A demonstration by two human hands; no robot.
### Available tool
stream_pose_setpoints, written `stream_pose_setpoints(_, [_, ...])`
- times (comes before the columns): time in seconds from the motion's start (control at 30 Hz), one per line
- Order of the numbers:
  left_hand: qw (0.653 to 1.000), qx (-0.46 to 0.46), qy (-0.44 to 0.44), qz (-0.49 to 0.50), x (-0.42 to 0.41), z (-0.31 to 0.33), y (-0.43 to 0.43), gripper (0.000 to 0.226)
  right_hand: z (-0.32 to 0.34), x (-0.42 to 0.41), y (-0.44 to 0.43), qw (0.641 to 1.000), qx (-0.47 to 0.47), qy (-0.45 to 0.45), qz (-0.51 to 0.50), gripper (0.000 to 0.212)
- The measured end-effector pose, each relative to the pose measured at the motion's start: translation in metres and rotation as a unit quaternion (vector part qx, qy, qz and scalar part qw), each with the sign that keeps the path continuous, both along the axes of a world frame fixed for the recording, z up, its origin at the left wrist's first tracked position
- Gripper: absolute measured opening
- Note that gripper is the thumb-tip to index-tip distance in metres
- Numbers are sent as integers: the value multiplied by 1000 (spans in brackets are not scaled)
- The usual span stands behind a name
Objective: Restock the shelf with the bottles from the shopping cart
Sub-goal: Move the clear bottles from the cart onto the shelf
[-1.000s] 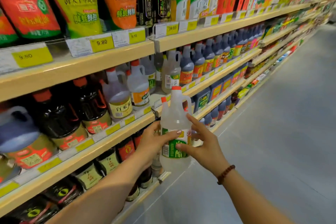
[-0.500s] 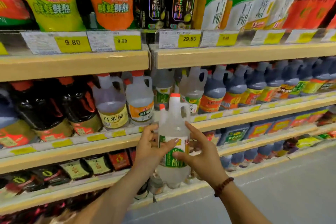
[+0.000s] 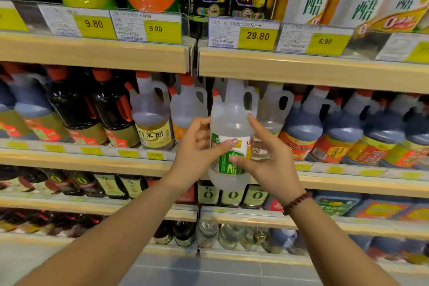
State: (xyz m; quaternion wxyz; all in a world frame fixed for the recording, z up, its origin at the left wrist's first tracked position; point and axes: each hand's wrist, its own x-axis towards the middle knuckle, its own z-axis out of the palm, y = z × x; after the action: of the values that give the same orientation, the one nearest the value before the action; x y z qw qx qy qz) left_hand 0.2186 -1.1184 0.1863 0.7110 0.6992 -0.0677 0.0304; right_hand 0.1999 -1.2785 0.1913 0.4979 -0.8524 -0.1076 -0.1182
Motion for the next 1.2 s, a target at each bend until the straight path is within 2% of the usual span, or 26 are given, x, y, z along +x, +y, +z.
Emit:
stream_pose_setpoints(0.23, [999, 24, -49, 4, 29, 9, -6, 43, 1, 28, -8, 999, 15, -35, -9, 88])
stream_pose_setpoints(0.43, [993, 29, -108, 20, 36, 1, -10, 40, -9, 41, -6, 995, -13, -96, -27, 88])
stream_pose_setpoints(0.67, [973, 132, -166, 88, 40, -9, 1, 55, -26, 49, 6, 982, -96, -158, -43, 82])
stream_pose_setpoints(0.83, [950, 214, -198, 107, 52, -17, 7, 57, -37, 55, 15, 970, -119, -198, -72, 72])
stream_pose_setpoints(1.03, [955, 187, -210, 97, 50, -28, 4, 57, -57, 60, 20, 954, -151, -242, -91, 74])
stream_pose_setpoints(1.2, [954, 160, -220, 127, 47, -51, 0, 65, -63, 63, 16, 958, -134, -246, -68, 71])
